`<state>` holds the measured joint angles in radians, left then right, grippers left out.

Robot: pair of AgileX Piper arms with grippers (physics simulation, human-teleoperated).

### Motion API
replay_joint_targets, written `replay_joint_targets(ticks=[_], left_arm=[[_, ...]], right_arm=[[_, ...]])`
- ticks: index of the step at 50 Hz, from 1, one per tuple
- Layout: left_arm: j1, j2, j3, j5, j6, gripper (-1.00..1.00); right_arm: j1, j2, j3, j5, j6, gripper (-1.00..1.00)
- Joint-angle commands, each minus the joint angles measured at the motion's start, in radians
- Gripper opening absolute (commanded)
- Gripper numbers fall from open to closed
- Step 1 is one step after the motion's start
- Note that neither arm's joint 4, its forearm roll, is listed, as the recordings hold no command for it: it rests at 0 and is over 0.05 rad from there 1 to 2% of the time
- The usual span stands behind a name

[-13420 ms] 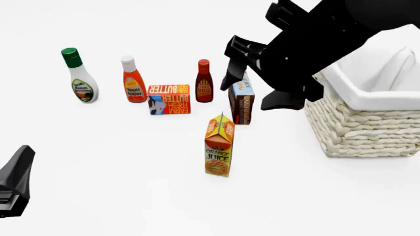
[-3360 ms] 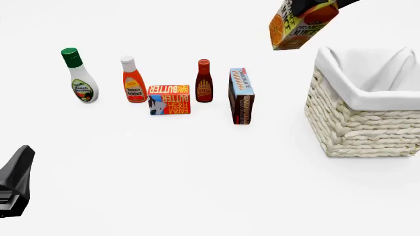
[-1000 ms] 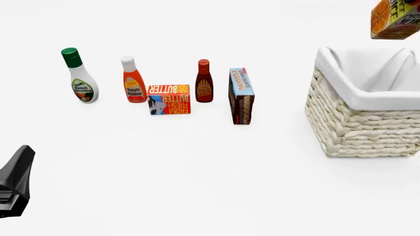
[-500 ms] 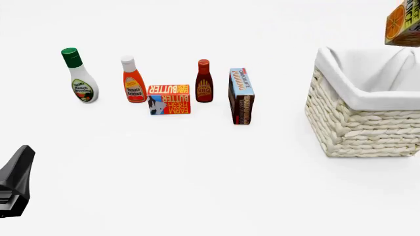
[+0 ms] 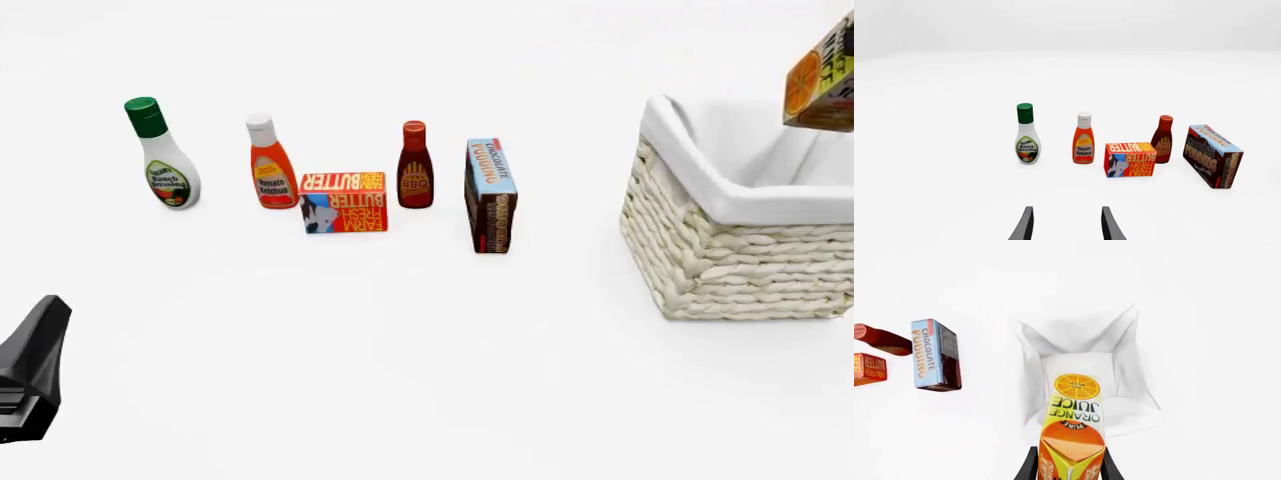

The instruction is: Pick the orange juice and place it in the basket.

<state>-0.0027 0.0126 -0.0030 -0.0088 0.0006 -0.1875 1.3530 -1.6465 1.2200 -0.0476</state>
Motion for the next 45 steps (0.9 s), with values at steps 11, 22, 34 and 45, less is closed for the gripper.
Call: replay_joint_targets(ticks=[11,22,34,45], left_arm=[[0.000,0.000,0.000,0.000,0.000,1.00],[0.000,0.000,0.000,0.000,0.000,1.00],[0.000,0.000,0.000,0.000,0.000,1.00],[0.000,0.000,0.000,0.000,0.000,1.00]], right_arm=[[-0.010,0.101,-0.034,0.000,0.018,-1.00],[-0.013,0.148,-0.059,0.000,0.022,-1.00],[0.001,0.194,-0.091,0.000,0.039,-1.00],[-0.007,0.234,-0.101,0.000,0.041,-1.00]])
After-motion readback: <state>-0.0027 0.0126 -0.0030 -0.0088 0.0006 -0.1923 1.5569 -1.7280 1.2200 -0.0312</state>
